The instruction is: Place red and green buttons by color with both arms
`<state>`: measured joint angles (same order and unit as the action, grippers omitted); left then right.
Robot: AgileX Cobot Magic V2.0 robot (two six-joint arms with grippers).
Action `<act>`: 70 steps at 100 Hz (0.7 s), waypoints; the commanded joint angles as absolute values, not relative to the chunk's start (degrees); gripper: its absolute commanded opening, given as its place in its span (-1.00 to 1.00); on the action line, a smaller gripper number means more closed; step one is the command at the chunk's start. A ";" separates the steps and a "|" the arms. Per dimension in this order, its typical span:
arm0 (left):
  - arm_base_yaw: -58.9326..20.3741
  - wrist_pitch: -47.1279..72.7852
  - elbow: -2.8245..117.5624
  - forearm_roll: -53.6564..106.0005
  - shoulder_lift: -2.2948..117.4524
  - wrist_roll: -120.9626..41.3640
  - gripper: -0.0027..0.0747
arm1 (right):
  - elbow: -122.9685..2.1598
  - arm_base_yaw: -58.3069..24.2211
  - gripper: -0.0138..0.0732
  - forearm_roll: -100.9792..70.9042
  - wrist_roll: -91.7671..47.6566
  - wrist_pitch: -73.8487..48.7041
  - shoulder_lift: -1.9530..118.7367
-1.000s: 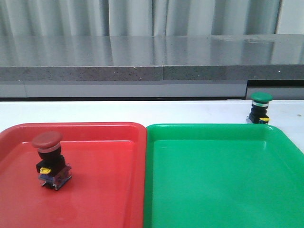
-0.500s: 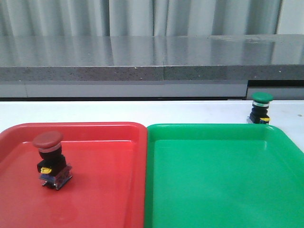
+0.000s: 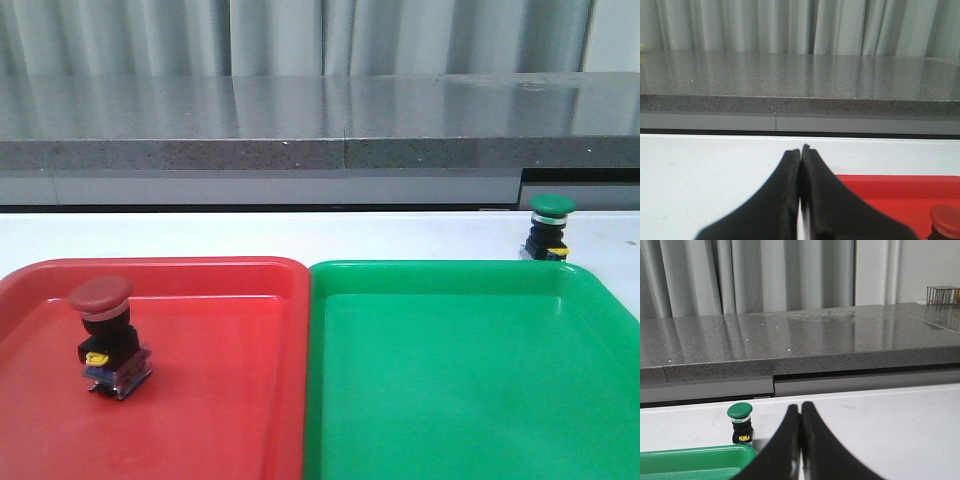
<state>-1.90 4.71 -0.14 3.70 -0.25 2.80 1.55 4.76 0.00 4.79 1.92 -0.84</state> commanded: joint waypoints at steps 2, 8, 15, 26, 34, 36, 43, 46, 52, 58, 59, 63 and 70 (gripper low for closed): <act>-1.74 -0.56 -0.74 4.26 -2.06 3.37 -0.98 | -0.18 5.15 -0.81 0.00 4.45 5.98 -1.52; -1.74 -0.56 -0.74 4.26 -2.06 3.37 -0.98 | -1.90 5.15 -0.81 0.00 4.45 3.73 -1.52; -1.74 -0.56 -0.74 4.26 -2.06 3.37 -0.98 | -5.06 5.15 -0.81 0.30 4.45 0.00 -1.46; -1.74 -0.56 -0.74 4.26 -2.06 3.37 -0.98 | -11.85 5.15 -0.81 0.82 4.45 -7.52 -0.30; -1.74 -0.56 -0.74 4.26 -2.06 3.37 -0.98 | -16.83 5.15 -0.81 0.82 4.45 -12.46 2.08; -1.74 -0.56 -0.74 4.26 -2.06 3.37 -0.98 | -18.14 5.15 -0.81 0.82 4.45 -13.48 2.91; -1.74 -0.56 -0.74 4.26 -2.06 3.37 -0.98 | -22.36 5.15 -0.81 0.82 4.45 -16.35 6.23; -1.74 -0.56 -0.74 4.26 -2.06 3.37 -0.98 | -23.95 5.15 -0.81 0.82 4.45 -17.27 7.71; -1.74 -0.56 -0.74 4.26 -2.06 3.37 -0.98 | -27.35 5.06 -0.81 0.82 4.45 -18.70 11.16; -1.74 -0.56 -0.74 4.26 -2.06 3.37 -0.98 | -30.14 4.29 -0.81 0.74 4.45 -20.54 14.37; -1.74 -0.56 -0.74 4.26 -2.06 3.37 -0.98 | -30.80 4.19 -0.81 0.74 4.45 -20.73 14.74; -1.74 -0.56 -0.74 4.26 -2.06 3.37 -0.98 | -32.73 3.67 -0.81 0.74 4.45 -21.92 16.90; -1.74 -0.56 -0.74 4.26 -2.06 3.37 -0.98 | -35.55 3.11 -0.81 0.74 4.45 -23.37 20.70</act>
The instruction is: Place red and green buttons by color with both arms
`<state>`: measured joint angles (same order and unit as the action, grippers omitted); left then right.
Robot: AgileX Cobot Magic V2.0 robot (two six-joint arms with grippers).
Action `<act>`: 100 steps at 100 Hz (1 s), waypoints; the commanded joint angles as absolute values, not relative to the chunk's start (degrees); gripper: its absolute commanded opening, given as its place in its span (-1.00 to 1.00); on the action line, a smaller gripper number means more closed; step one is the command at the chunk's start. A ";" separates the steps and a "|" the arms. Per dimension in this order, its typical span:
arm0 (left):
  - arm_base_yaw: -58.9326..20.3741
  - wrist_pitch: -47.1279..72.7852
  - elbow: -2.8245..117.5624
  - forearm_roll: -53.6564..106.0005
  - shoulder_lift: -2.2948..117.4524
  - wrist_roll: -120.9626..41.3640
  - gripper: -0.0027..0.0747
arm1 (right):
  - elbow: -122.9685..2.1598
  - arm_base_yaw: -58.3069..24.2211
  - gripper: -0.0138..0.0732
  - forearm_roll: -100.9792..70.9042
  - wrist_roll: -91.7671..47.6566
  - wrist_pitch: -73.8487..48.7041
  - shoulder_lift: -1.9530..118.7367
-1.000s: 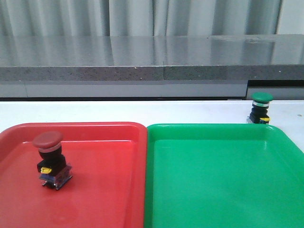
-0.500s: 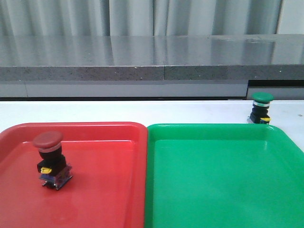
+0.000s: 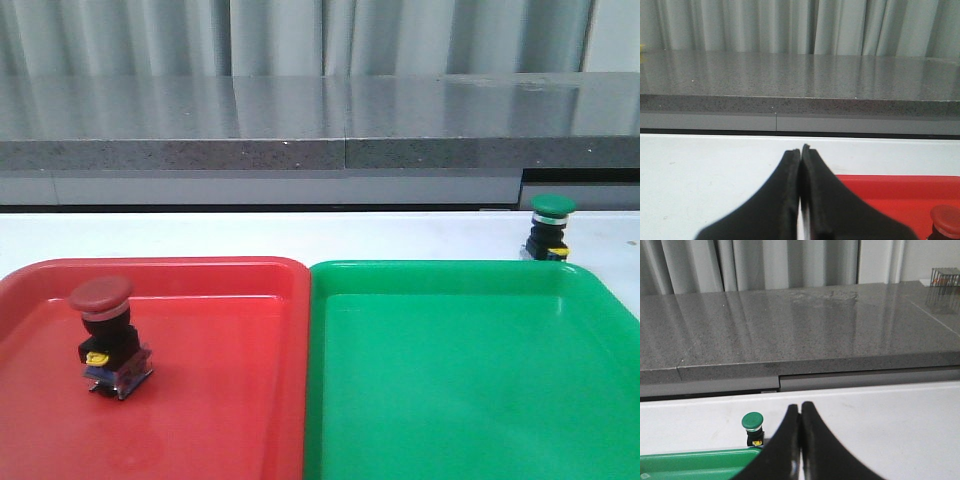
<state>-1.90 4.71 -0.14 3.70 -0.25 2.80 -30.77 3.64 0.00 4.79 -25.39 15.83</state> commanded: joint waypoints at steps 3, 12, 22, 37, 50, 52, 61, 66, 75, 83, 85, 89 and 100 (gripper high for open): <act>-1.74 -0.56 -0.74 4.26 -2.06 3.37 -0.98 | -36.46 3.05 -0.81 0.74 4.45 -23.47 22.30; -1.74 -0.56 -0.74 4.26 -2.06 3.37 -0.98 | -39.14 3.06 -0.81 0.74 4.45 -22.89 27.84; -1.74 -0.56 -0.74 4.26 -2.06 3.37 -0.98 | -41.91 3.06 -0.81 0.00 4.45 -22.54 34.00; -1.74 -0.56 -0.74 4.26 -2.06 3.37 -0.98 | -45.37 2.54 -0.81 -0.35 4.45 -22.33 42.93; -1.74 -0.56 -0.74 4.26 -2.06 3.37 -0.98 | -48.56 1.76 -0.81 -0.57 4.45 -24.76 50.07; -1.74 -0.56 -0.74 4.26 -2.06 3.37 -0.98 | -49.00 1.55 -0.81 -0.57 4.45 -25.08 51.25; -1.74 -0.56 -0.74 4.26 -2.06 3.37 -0.98 | -51.25 0.50 -0.81 -0.63 4.45 -26.94 56.23; -1.74 -0.56 -0.74 4.26 -2.06 3.37 -0.98 | -52.65 -0.25 -0.80 -0.63 4.45 -28.01 58.96; -1.74 -0.56 -0.74 4.26 -2.06 3.37 -0.98 | -55.68 -1.83 -0.69 -0.63 4.38 -30.56 64.13; -1.74 -0.56 -0.74 4.26 -2.06 3.37 -0.98 | -58.89 -3.26 -0.48 -0.63 4.38 -33.46 68.69; -1.74 -0.56 -0.74 4.26 -2.06 3.37 -0.98 | -59.80 -3.46 -0.40 -0.63 4.38 -34.12 69.93; -1.74 -0.56 -0.74 4.26 -2.06 3.37 -0.98 | -61.69 -4.09 -0.21 -0.63 4.38 -35.32 72.40; -1.74 -0.56 -0.74 4.26 -2.06 3.37 -0.98 | -66.70 -5.61 0.33 -0.71 4.38 -38.93 78.42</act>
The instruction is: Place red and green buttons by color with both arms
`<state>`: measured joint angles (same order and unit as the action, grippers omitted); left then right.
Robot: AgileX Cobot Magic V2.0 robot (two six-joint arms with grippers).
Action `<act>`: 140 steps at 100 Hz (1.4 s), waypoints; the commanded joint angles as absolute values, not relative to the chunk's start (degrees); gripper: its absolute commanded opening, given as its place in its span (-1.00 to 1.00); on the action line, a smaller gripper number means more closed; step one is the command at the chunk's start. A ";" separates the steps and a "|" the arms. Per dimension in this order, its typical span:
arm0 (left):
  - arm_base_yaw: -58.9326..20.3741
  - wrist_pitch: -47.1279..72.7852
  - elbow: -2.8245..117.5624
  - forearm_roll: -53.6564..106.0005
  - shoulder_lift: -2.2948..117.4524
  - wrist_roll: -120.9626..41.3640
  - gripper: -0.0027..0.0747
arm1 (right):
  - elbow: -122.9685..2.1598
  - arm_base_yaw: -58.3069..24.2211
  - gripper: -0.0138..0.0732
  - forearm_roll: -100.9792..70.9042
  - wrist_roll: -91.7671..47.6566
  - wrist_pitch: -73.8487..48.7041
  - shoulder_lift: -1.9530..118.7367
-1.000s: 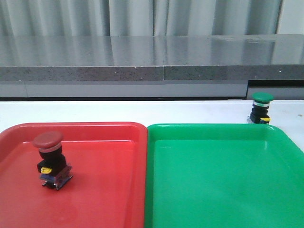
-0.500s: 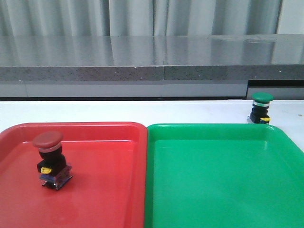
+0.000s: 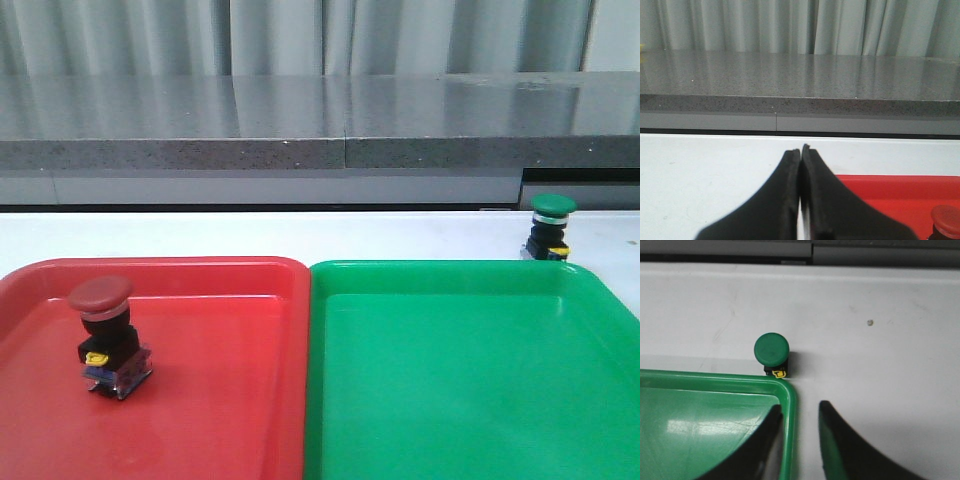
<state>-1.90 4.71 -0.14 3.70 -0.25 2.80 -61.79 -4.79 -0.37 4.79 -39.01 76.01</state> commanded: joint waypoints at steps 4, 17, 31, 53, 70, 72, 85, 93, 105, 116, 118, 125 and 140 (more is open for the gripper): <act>-1.74 -0.56 -0.74 4.26 -2.06 3.37 -0.98 | -68.86 -6.00 0.46 -0.78 4.38 -40.26 80.81; -1.74 -0.56 -0.74 4.26 -2.06 3.37 -0.98 | -75.58 -6.55 0.59 -1.27 4.38 -43.76 87.87; -1.74 -0.56 -0.74 4.26 -2.06 3.37 -0.98 | -82.19 -6.55 0.59 -1.92 4.38 -48.26 94.75; -1.74 -0.56 -0.74 4.26 -2.06 3.37 -0.98 | -90.29 -6.55 0.59 -2.03 4.38 -55.47 104.51; -1.74 -0.56 -0.74 4.26 -2.06 3.37 -0.98 | -93.98 -6.55 0.59 -2.80 4.38 -59.18 110.04; -1.74 -0.56 -0.74 4.26 -2.06 3.37 -0.98 | -94.15 -6.55 0.59 -2.80 4.38 -59.18 110.53; -1.74 -0.56 -0.74 4.26 -2.06 3.37 -0.98 | -94.78 -6.55 0.56 -2.80 4.38 -58.69 112.44; -1.74 -0.56 -0.74 4.26 -2.06 3.37 -0.98 | -95.16 -6.55 0.41 -2.80 4.38 -58.69 112.90; -1.74 -0.56 -0.74 4.26 -2.06 3.37 -0.98 | -95.55 -6.55 0.08 -2.80 4.38 -58.34 113.01; -1.74 -0.56 -0.74 4.26 -2.06 3.37 -0.98 | -95.65 -6.55 -0.16 -2.91 4.38 -58.03 113.01; -1.74 -0.56 -0.74 4.26 -2.06 3.37 -0.98 | -95.65 -6.55 -0.18 -2.97 4.38 -58.04 112.96; -1.74 -0.56 -0.74 4.26 -2.06 3.37 -0.98 | -95.65 -6.55 -0.24 -3.03 4.38 -58.04 112.53; -1.74 -0.56 -0.74 4.26 -2.06 3.37 -0.98 | -95.65 -6.55 -0.26 -4.91 4.45 -58.37 109.69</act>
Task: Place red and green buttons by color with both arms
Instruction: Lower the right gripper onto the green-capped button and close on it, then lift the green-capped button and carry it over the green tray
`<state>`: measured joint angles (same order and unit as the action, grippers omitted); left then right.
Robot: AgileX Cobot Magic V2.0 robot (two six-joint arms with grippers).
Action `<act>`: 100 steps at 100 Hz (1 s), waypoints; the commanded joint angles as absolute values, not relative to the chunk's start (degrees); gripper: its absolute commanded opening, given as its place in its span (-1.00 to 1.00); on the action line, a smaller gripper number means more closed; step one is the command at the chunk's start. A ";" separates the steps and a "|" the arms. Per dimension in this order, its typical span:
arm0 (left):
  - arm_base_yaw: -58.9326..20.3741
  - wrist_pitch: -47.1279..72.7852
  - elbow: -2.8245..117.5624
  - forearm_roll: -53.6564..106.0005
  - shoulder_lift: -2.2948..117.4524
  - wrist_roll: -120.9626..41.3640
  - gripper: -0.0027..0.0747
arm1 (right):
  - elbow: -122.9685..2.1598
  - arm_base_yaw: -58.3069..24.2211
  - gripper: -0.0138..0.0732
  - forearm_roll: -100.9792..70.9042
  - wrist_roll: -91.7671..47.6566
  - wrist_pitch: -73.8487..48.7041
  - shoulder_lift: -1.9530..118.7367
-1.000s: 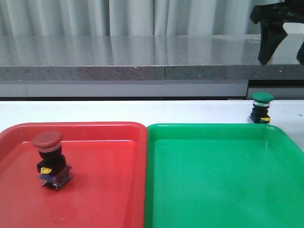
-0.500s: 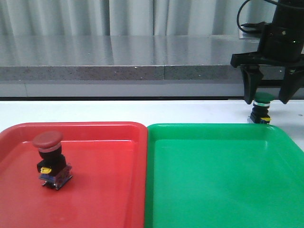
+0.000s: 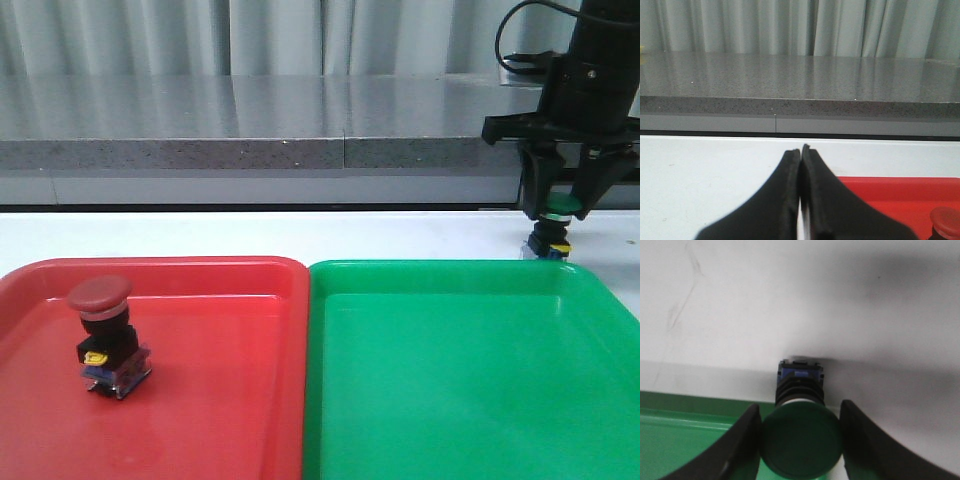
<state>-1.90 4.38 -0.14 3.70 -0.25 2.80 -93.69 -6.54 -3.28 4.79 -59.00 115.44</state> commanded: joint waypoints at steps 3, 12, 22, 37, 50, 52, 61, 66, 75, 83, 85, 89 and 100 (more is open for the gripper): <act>-1.74 -0.56 -0.74 4.26 -2.06 3.37 -0.98 | -95.65 -6.55 -0.26 -5.59 4.45 -58.42 108.59; -1.74 -0.56 -0.74 4.26 -2.06 3.37 -0.98 | -95.39 -6.55 -0.26 -7.86 4.70 -58.42 105.59; -1.74 -0.56 -0.74 4.26 -2.06 3.37 -0.98 | -94.99 -6.70 -0.26 -9.72 4.82 -58.14 101.82; -1.74 -0.56 -0.74 4.26 -2.06 3.37 -0.98 | -94.99 -8.03 -0.26 -10.32 5.39 -60.16 98.08; -1.74 -0.56 -0.74 4.26 -2.06 3.37 -0.98 | -94.54 -10.82 -0.26 -10.27 6.01 -61.62 96.61; -1.74 -0.56 -0.74 4.26 -2.06 3.37 -0.98 | -94.32 -11.40 -0.26 -10.27 6.08 -61.86 96.41; -1.74 -0.56 -0.74 4.26 -2.06 3.37 -0.98 | -92.91 -14.42 -0.26 -10.27 6.43 -62.15 96.14; -1.74 -0.56 -0.74 4.26 -2.06 3.37 -0.98 | -91.40 -16.12 -0.26 -10.21 7.37 -61.70 96.08; -1.74 -0.56 -0.74 4.26 -2.06 3.37 -0.98 | -88.29 -19.23 -0.26 -8.95 10.11 -59.88 96.08; -1.74 -0.56 -0.74 4.26 -2.06 3.37 -0.98 | -84.70 -21.80 -0.26 -7.97 12.43 -57.68 96.08; -1.74 -0.56 -0.74 4.26 -2.06 3.37 -0.98 | -83.80 -22.49 -0.26 -7.85 12.75 -57.06 96.08; -1.74 -0.56 -0.74 4.26 -2.06 3.37 -0.98 | -82.35 -23.89 -0.26 -7.51 13.77 -55.96 96.08; -1.74 -0.56 -0.74 4.26 -2.06 3.37 -0.98 | -77.73 -27.34 -0.26 -7.02 15.40 -52.62 96.08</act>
<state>-1.90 4.38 -0.14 3.70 -0.25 2.80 -79.00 -25.38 -7.47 14.16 -56.66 99.21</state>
